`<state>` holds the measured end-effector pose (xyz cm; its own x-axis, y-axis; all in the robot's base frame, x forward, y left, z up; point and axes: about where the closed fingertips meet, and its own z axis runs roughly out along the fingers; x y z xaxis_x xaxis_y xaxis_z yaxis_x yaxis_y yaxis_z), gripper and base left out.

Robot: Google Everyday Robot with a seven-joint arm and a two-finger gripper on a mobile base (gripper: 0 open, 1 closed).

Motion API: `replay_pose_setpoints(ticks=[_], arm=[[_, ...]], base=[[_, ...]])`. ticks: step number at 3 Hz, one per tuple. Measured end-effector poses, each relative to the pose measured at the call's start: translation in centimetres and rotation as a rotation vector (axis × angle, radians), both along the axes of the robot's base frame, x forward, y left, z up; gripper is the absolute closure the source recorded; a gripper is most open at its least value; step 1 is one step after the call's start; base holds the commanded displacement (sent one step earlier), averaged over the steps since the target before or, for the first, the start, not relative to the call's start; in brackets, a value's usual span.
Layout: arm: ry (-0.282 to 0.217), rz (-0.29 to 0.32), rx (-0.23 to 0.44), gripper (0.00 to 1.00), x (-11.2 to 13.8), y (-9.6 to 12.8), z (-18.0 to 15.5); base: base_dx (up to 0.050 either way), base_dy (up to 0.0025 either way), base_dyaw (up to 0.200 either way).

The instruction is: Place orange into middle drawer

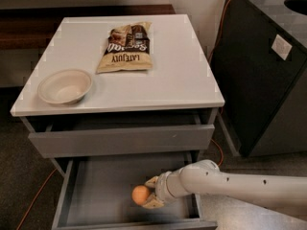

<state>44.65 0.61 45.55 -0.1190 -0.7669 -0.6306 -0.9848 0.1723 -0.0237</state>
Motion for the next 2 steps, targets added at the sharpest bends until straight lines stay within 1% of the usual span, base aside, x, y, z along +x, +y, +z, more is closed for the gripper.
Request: replay_pose_setpoints(ticks=[1,2], arm=[[0.033,-0.013,-0.029,1.0,0.0,-0.3,-2.7],[0.073,-0.032,-0.076,0.85,-0.1,-0.6,-5.4]], base=[[0.0,0.0,0.0],[0.0,0.0,0.0]])
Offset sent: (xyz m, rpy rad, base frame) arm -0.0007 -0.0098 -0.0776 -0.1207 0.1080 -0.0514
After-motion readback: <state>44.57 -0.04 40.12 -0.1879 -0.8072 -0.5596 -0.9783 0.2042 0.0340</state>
